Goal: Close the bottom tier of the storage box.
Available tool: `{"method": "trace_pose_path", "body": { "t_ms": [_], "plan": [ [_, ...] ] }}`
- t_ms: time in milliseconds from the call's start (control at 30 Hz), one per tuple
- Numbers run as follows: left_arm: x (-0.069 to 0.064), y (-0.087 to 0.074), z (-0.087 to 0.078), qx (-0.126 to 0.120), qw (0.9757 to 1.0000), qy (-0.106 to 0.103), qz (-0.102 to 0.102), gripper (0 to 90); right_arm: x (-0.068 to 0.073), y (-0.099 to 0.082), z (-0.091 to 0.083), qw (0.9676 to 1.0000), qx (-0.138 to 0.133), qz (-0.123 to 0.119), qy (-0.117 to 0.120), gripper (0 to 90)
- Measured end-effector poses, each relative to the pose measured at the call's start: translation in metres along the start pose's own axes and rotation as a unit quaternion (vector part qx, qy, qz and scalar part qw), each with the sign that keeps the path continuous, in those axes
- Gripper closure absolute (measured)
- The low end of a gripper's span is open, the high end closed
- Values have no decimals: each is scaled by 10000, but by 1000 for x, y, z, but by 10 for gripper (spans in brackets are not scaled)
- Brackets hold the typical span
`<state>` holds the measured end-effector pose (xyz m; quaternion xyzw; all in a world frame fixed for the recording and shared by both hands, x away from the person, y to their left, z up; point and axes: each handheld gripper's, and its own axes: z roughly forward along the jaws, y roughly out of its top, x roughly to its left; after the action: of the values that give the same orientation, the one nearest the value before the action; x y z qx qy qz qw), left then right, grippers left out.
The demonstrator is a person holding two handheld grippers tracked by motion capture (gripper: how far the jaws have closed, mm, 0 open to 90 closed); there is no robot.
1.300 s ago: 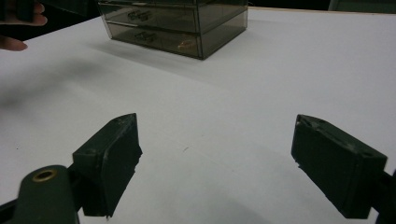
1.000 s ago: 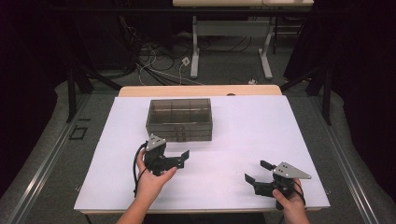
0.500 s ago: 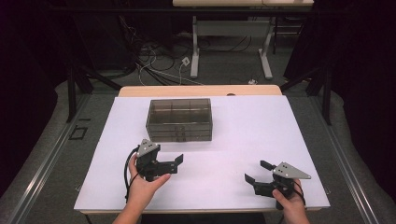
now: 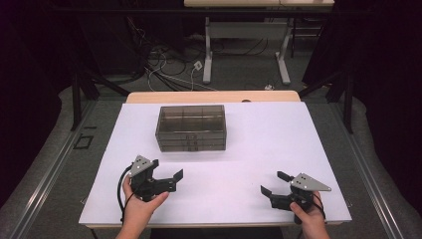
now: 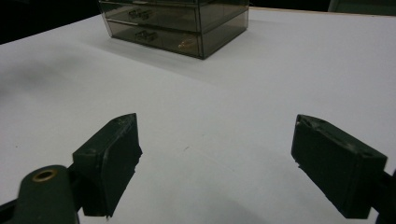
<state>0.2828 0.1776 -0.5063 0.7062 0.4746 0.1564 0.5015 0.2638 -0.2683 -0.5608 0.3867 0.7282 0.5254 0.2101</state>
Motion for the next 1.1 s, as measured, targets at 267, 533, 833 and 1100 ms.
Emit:
{"method": "trace_pose_path", "body": {
  "t_ms": [267, 533, 833, 1100],
  "plan": [
    [10, -14, -9, -13, 9999, -2, -133, 15, 0, 0, 0, 10000, -34, 30, -40, 149],
    [21, -23, -14, -67, 9994, 121, -319, 19, 0, 0, 0, 10000, -30, 29, -25, 149],
    [32, -31, -16, -149, 9984, 191, -514, 23, 0, 0, 0, 10000, -44, 31, -25, 149],
    [42, -35, -18, -221, 9976, 230, -621, 23, 0, 0, 0, 10000, 1, 30, -30, 149]
  ]
}}
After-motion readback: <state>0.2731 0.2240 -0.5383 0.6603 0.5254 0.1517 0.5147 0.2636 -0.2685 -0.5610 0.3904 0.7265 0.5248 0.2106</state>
